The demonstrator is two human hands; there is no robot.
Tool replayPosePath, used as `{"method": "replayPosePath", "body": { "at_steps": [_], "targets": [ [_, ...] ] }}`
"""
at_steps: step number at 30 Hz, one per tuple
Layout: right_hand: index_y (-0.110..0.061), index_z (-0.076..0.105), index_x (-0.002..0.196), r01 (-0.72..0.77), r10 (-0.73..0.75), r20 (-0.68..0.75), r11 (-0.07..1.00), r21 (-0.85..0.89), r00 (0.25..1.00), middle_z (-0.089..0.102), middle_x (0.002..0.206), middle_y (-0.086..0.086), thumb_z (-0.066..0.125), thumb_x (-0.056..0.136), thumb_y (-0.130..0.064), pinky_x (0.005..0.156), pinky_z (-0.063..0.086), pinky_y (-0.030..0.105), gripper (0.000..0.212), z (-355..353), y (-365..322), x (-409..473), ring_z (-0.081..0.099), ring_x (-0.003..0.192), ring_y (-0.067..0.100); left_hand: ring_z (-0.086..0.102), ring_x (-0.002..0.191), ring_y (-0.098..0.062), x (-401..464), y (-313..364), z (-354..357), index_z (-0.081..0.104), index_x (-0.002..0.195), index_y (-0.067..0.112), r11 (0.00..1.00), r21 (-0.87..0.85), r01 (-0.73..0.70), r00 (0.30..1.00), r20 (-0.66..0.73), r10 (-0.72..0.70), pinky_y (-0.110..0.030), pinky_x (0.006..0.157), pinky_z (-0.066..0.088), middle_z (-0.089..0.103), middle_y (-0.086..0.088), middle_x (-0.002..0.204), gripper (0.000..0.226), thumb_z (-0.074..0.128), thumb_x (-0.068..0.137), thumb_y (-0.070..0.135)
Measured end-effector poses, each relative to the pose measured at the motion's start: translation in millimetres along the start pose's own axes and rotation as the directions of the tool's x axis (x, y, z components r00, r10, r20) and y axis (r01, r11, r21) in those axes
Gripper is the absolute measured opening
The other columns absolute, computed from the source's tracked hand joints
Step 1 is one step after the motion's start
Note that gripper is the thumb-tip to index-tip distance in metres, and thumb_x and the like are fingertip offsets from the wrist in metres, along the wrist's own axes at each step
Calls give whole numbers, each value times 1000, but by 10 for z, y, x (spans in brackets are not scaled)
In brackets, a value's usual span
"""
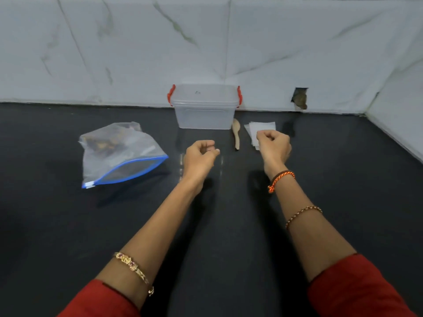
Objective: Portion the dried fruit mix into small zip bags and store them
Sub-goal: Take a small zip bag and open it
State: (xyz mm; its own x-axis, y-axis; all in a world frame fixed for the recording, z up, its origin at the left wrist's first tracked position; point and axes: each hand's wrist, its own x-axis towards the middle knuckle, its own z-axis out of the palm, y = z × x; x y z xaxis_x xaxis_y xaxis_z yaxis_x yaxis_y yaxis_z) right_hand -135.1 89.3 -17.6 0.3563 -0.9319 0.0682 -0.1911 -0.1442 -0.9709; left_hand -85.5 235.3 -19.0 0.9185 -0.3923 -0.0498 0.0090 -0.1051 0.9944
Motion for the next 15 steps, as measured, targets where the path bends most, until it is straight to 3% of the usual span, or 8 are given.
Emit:
{"method": "replayPosePath", "body": {
  "at_steps": [3,5,9,12,15],
  "targets": [
    [-11,71,90,-5,3,-29,997,-73,1000,65,82,0,59,86,-10,73,45,20,13,-212,94,206,56,80,11,57,97,-14,123,16,323,60,111,11,992,104,-74,997,36,71,-32,90,51,59,2,97,25,56,87,3],
    [-10,68,106,7,-9,-15,991,-135,1000,68,99,4,60,86,-10,77,42,20,22,-287,139,399,59,91,13,59,94,-15,248,44,553,61,111,8,971,197,-135,990,54,127,-35,91,52,60,-1,98,25,53,88,1],
    [-7,57,121,54,-25,93,942,-332,995,59,123,10,61,87,-24,88,44,32,38,-291,202,743,55,113,25,61,101,-24,474,42,943,60,117,10,833,477,-281,958,190,214,-41,91,51,64,-7,113,28,51,90,7],
    [-7,61,104,29,37,128,879,-475,991,61,112,11,63,85,-31,79,42,34,31,-195,252,938,57,106,31,56,112,-29,656,49,1192,54,126,10,652,693,-306,951,243,189,-39,93,46,59,-10,124,34,49,93,16],
    [-8,65,84,25,26,95,866,-499,995,65,97,9,64,82,-25,69,39,30,17,-137,289,989,61,96,30,56,108,-30,711,16,1274,55,121,7,532,781,-328,944,250,214,-37,84,44,59,-10,120,31,48,93,19]
  ]
}}
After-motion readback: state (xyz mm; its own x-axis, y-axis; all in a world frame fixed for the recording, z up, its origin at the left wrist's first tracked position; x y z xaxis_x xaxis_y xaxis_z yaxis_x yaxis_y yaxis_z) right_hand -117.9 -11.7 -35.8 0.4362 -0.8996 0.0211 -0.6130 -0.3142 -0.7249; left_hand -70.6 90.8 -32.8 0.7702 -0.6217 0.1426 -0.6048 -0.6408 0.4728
